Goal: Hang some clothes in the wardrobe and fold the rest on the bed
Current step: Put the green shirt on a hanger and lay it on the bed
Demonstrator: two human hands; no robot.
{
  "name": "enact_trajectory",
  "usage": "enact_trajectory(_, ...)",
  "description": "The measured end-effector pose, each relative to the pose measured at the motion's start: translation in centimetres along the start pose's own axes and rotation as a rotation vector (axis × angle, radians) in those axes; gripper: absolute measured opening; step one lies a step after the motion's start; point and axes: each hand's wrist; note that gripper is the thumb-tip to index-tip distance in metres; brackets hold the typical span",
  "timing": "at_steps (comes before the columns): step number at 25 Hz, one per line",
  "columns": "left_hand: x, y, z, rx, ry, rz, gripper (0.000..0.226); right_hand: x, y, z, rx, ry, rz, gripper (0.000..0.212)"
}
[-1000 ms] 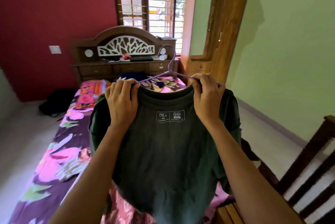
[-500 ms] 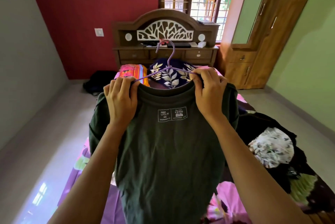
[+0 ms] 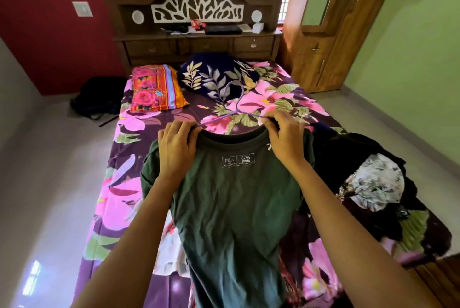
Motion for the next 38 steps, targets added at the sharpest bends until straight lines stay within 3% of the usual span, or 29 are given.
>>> enact_trajectory(8,0.6,6.1,-10.2,-0.006,0.165,0.129,0.032,1.8,-7.5,-9.1,-0.020,0.193,-0.157,0.013)
enact_trajectory(14,-0.3,10.8,-19.0,0.017,0.339,0.283,0.037,2.5,-14.6,-16.7,-0.022,0.362,-0.263,0.022)
enact_trajectory(18,-0.2,14.2,-24.1,-0.020,0.430,0.418,0.038,3.6,-18.6,-22.4,-0.035,0.509,-0.356,0.015)
enact_trajectory(20,0.0,15.7,-27.4,-0.051,0.506,0.518,0.030,4.5,-20.7,-25.9,-0.075,0.621,-0.450,0.031)
enact_trajectory(23,-0.7,16.5,-31.4,-0.126,0.681,0.663,0.043,5.0,-22.7,-29.9,-0.014,0.839,-0.645,0.051)
enact_trajectory(29,-2.0,16.1,-34.7,-0.143,1.007,0.688,0.050,2.8,-23.6,-31.6,0.004,1.024,-0.655,0.052)
enact_trajectory(33,-1.2,15.7,-34.6,-0.089,1.095,0.652,0.052,3.1,-23.5,-31.2,-0.031,1.064,-0.606,0.056)
enact_trajectory(38,0.1,14.7,-32.7,0.201,1.300,0.434,0.046,3.4,-22.0,-29.3,-0.212,1.198,-0.435,0.052)
Point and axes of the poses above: each hand's wrist, its own x-axis towards the middle knuckle, its own z-axis out of the back of the hand, y = z × x, and after that the axes turned 1 degree about -x, right-handed
